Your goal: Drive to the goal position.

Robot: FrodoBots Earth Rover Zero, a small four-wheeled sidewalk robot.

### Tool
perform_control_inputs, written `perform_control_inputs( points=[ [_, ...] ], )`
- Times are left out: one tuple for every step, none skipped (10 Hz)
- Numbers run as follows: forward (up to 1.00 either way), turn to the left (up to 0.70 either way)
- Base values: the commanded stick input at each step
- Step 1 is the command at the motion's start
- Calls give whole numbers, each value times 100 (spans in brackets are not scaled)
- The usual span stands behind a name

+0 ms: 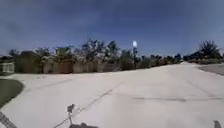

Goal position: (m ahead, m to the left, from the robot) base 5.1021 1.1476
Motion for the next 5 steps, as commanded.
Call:
perform_control_inputs(
  points=[
    [85, 34],
    [85, 34],
    [85, 34],
    [85, 34],
    [85, 34]
  ],
)
